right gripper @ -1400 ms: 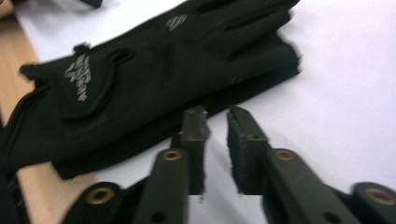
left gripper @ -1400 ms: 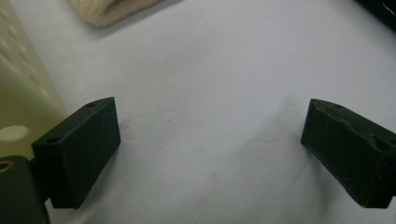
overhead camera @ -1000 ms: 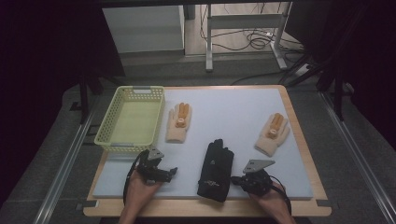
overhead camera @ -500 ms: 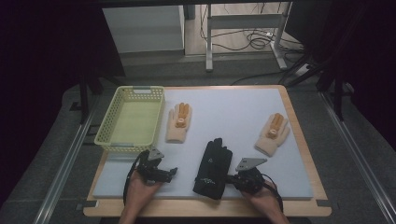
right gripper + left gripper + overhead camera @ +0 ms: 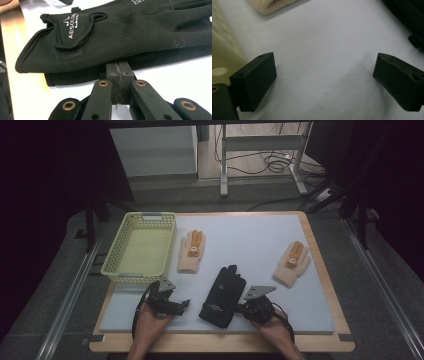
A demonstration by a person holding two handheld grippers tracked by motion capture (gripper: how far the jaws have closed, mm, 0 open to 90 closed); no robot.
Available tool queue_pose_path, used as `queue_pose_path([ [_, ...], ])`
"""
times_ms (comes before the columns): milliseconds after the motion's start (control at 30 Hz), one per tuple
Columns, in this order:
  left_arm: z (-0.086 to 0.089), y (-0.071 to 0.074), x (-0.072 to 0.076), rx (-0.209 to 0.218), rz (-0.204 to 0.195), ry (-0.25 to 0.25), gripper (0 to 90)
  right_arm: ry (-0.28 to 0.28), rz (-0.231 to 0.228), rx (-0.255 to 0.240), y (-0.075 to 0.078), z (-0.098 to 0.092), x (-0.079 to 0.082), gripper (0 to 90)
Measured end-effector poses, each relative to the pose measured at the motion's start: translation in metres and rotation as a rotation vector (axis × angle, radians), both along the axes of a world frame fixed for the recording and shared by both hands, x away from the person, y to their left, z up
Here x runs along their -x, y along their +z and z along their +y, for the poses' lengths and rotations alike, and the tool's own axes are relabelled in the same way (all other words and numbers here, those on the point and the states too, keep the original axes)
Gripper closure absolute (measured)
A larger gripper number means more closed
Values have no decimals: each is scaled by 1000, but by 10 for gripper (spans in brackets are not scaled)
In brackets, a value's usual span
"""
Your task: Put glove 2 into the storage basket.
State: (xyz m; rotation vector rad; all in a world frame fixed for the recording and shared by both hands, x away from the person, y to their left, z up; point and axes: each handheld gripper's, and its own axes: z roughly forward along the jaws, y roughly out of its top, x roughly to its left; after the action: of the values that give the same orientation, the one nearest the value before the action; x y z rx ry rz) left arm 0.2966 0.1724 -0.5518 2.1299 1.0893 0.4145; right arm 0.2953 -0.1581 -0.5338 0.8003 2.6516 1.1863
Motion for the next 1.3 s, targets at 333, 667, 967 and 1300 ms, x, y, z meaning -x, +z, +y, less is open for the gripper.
queue_pose_path([
  [333,0,0,0,0,1,0,49,1,-34,29,0,22,-9,884],
  [667,0,0,0,2,1,1,49,14,-65,47,0,36,-15,882],
  [967,0,0,0,-2,0,3,45,24,-106,83,8,28,-8,758],
  [1300,-1,0,-1,-14,1,34,0,-130,-140,57,17,-24,-18,614],
])
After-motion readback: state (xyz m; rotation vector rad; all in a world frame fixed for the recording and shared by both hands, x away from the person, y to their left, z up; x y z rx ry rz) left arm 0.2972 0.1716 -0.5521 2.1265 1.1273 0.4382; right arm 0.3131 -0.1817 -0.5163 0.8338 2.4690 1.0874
